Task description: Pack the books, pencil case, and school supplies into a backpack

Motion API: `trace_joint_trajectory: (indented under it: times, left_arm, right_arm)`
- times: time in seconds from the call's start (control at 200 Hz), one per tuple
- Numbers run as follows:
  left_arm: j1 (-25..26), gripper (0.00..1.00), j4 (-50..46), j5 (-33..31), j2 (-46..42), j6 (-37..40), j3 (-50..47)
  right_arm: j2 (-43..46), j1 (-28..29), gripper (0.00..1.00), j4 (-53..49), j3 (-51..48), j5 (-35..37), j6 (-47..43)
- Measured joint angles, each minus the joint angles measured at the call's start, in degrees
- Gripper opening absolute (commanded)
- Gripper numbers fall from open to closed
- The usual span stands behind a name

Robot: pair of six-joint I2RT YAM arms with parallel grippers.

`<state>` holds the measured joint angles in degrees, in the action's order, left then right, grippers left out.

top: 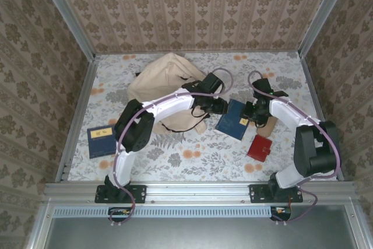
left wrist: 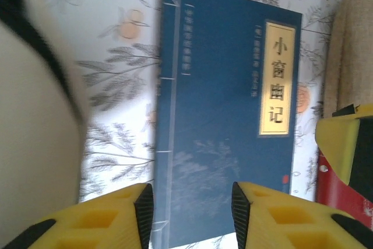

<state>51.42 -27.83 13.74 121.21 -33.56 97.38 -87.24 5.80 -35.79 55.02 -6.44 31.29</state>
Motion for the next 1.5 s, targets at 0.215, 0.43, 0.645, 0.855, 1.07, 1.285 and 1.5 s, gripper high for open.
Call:
trace_joint_trajectory:
  times: [0.215,0.43,0.645,0.855,1.07,1.285,1.5]
  left_arm:
    - [2.3,0.27,0.2,0.0,5.6,-1.2,3.3]
    - [1.6,0.25,-0.6,-1.9,8.4,-1.4,3.4]
    - [1.6,0.25,-0.7,-2.3,8.5,-1.7,3.5]
    - [1.4,0.24,-0.6,-1.5,8.8,-2.9,3.5]
    - [1.3,0.23,-0.7,-1.3,8.9,-2.9,3.5]
    - [1.3,0.23,-0.6,-1.3,8.9,-2.9,3.5]
    - [1.3,0.22,-0.6,-1.3,9.0,-2.9,3.5]
  right_arm:
    - [-1.6,-3.0,0.46,1.2,-2.2,-1.7,0.6]
    - [-5.3,-2.9,0.46,3.0,-2.2,-4.8,0.6]
    - [-8.0,-2.9,0.37,4.4,-2.2,-6.7,0.3]
    - [-8.4,-2.9,0.34,4.8,-2.1,-8.5,0.2]
    - [-6.7,-2.5,0.34,3.0,-1.5,-8.5,0.2]
    - [-3.5,-1.4,0.3,1.0,-0.2,-8.6,0.2]
    - [-3.3,-1.3,0.19,1.1,-0.2,-9.4,0.7]
